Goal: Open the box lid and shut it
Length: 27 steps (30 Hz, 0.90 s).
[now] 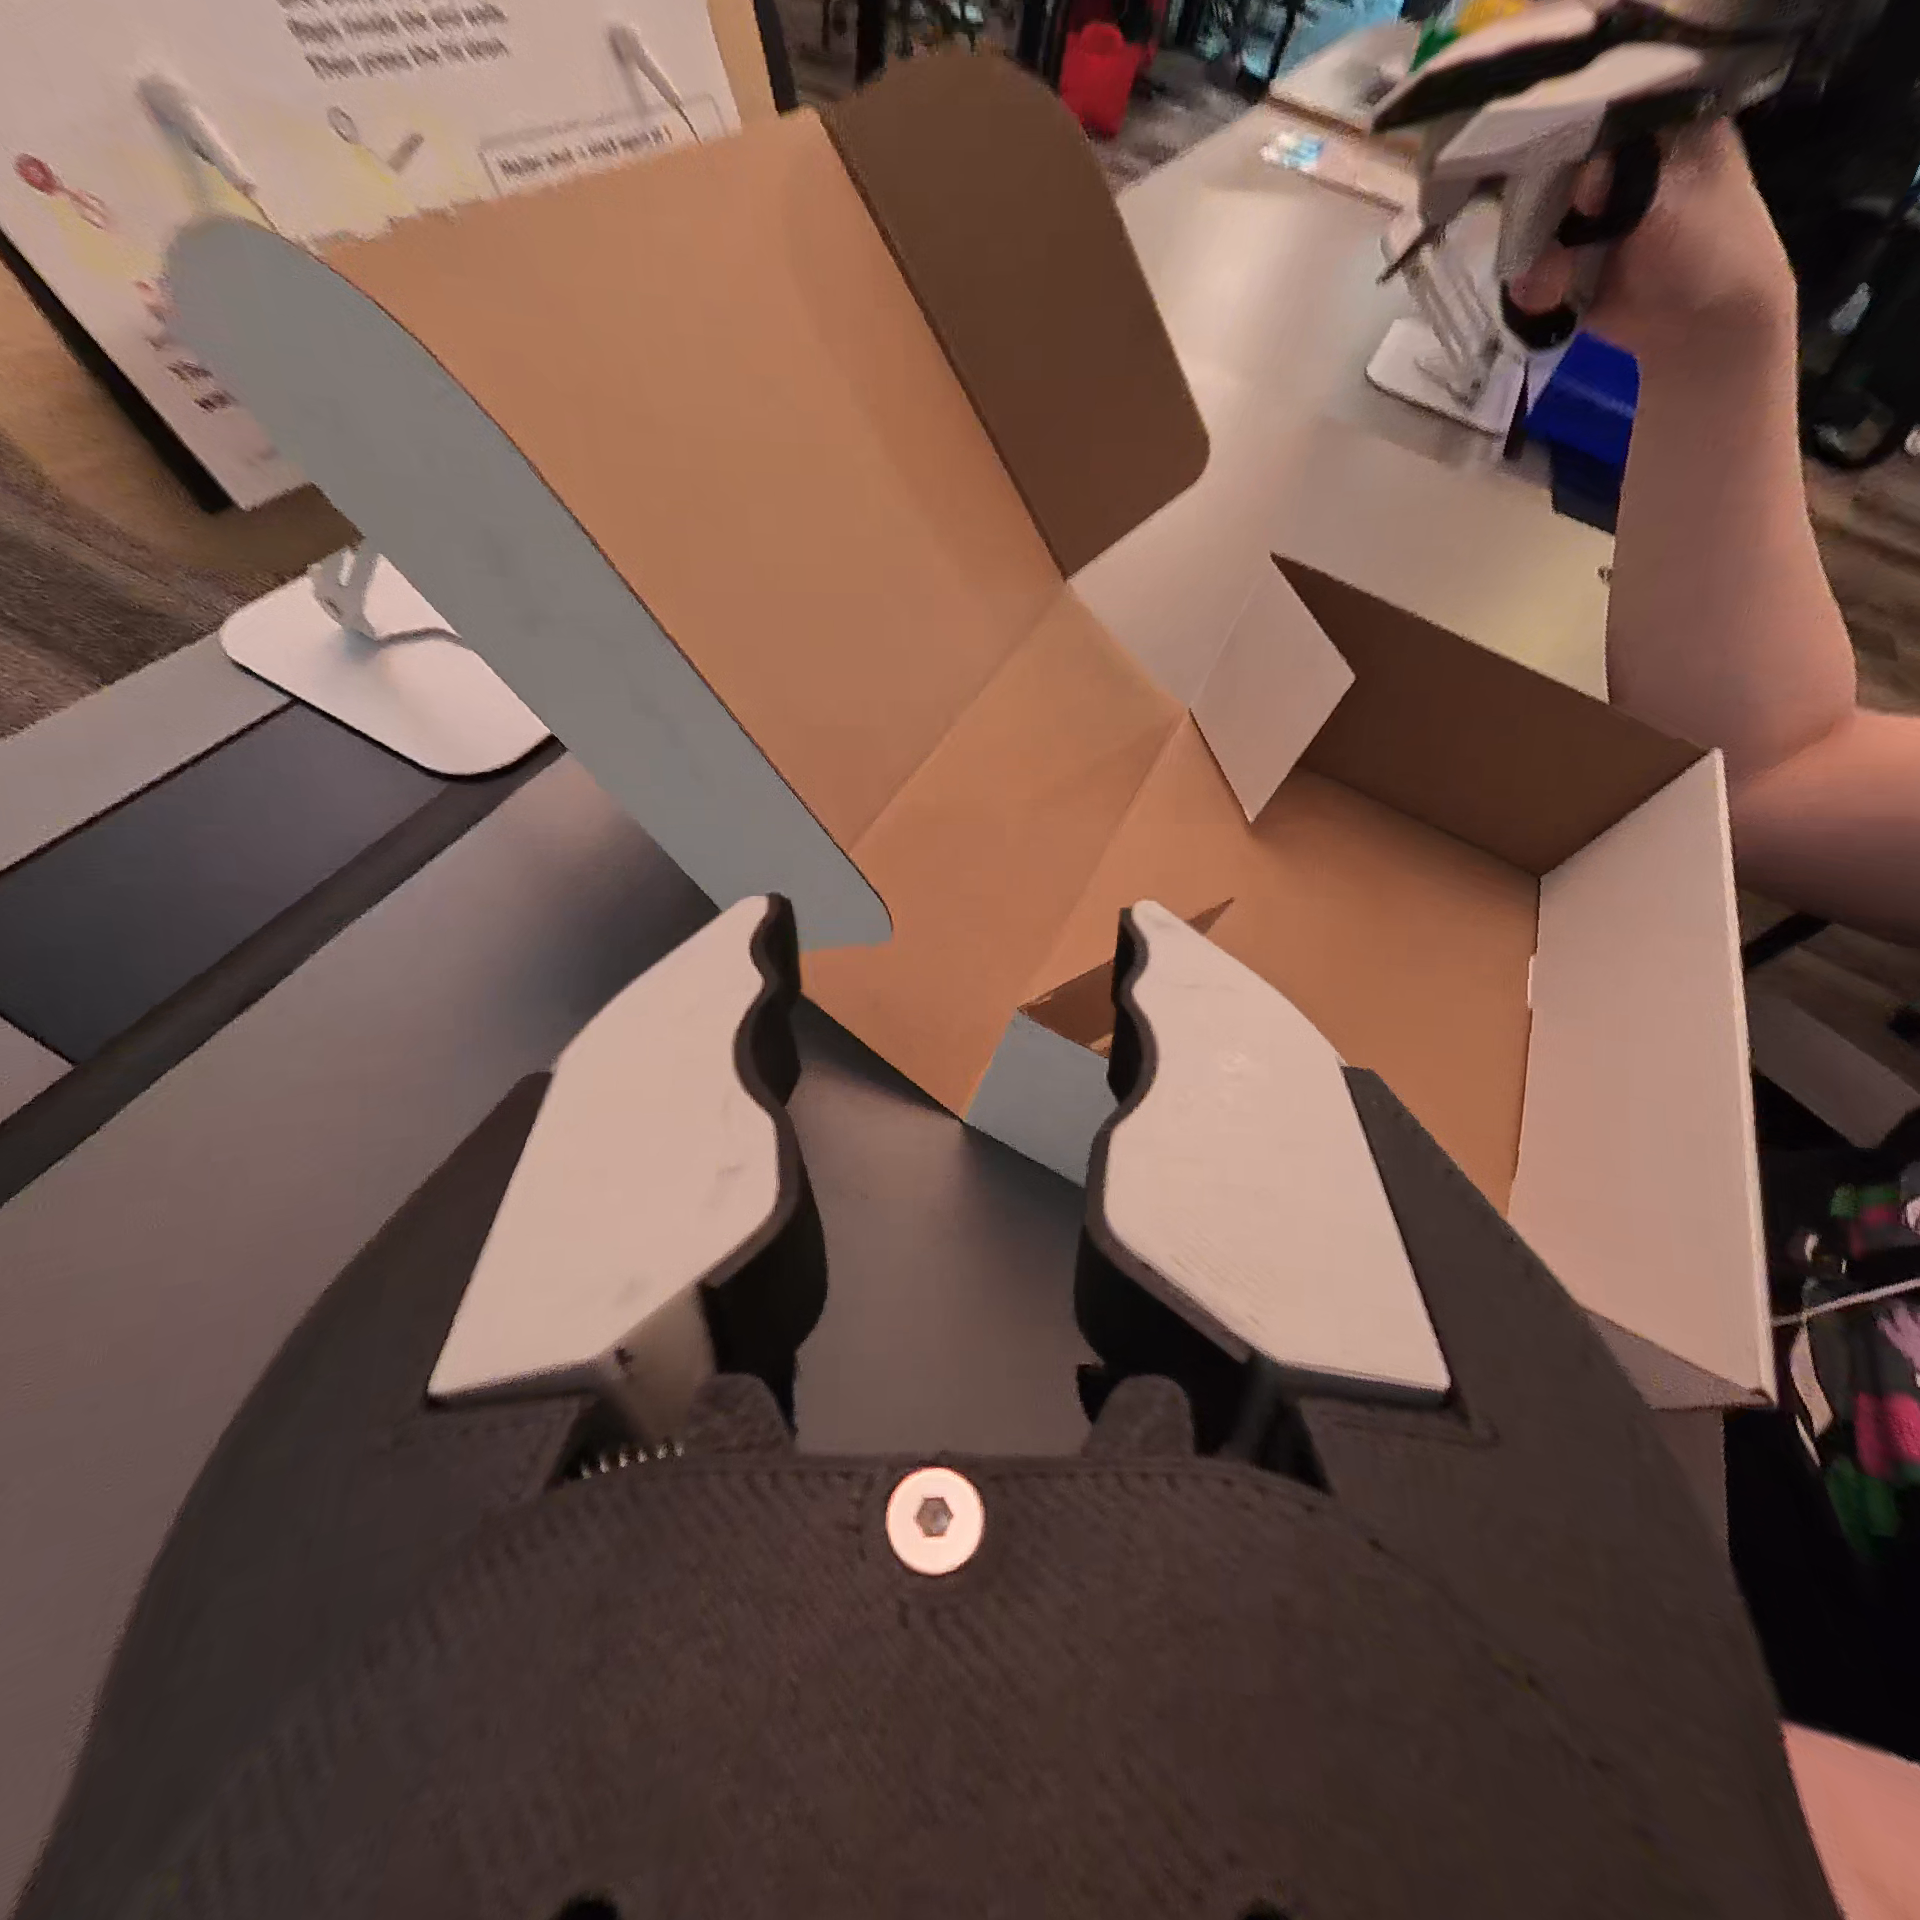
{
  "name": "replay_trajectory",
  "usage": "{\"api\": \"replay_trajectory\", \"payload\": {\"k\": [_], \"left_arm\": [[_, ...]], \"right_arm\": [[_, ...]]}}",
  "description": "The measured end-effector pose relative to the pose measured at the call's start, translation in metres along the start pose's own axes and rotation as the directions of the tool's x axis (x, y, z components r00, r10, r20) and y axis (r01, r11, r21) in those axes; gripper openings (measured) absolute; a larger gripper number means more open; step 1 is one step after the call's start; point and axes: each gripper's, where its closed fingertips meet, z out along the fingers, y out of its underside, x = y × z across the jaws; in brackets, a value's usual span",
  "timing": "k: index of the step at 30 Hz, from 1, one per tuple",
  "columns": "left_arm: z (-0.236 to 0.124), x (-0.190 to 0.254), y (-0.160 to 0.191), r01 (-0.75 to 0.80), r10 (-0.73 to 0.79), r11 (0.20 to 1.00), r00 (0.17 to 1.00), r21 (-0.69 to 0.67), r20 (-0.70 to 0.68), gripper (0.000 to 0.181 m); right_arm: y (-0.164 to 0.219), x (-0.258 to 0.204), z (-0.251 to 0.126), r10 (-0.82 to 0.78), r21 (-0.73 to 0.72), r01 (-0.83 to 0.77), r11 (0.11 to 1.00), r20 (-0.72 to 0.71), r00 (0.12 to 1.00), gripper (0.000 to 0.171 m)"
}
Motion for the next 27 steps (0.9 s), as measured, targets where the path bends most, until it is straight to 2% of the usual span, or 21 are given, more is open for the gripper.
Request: {"api": "replay_trajectory", "payload": {"k": [4,6,9,13,17,21,24,27], "left_arm": [[-0.012,-0.015,-0.012,0.058,-0.064,0.993,0.996,0.098,0.059,0.069],[-0.016,-0.024,-0.014,0.104,-0.116,0.985,0.990,0.139,0.079,0.075],[-0.019,-0.042,-0.015,0.213,-0.236,0.957,0.966,0.198,0.101,0.079],[-0.018,-0.055,-0.009,0.311,-0.333,0.921,0.941,0.236,0.062,0.080],[-0.007,-0.059,0.007,0.325,-0.333,0.925,0.943,0.198,0.005,0.085],[0.017,-0.067,0.032,0.370,-0.350,0.912,0.927,0.179,-0.137,0.089],[0.038,-0.076,0.053,0.415,-0.379,0.894,0.901,0.167,-0.212,0.091],[0.056,-0.080,0.065,0.413,-0.375,0.898,0.899,0.151,-0.225,0.092]], "right_arm": [[-0.044,0.011,-0.031,-0.110,0.287,0.147,0.947,-0.140,0.984,0.055],[-0.053,0.020,-0.046,-0.139,0.372,0.228,0.900,-0.250,0.958,0.065],[-0.047,0.034,-0.053,-0.171,0.363,0.300,0.882,-0.347,0.922,0.073],[-0.027,0.055,-0.043,-0.100,0.330,0.216,0.919,-0.333,0.937,0.078],[-0.005,0.064,-0.025,-0.022,0.323,0.099,0.941,-0.236,0.972,0.078],[0.033,0.068,0.007,0.150,0.278,-0.136,0.951,-0.027,0.988,0.081],[0.060,0.063,0.029,0.328,0.226,-0.368,0.902,0.198,0.924,0.081],[0.081,0.061,0.042,0.450,0.140,-0.516,0.845,0.335,0.827,0.081]]}}
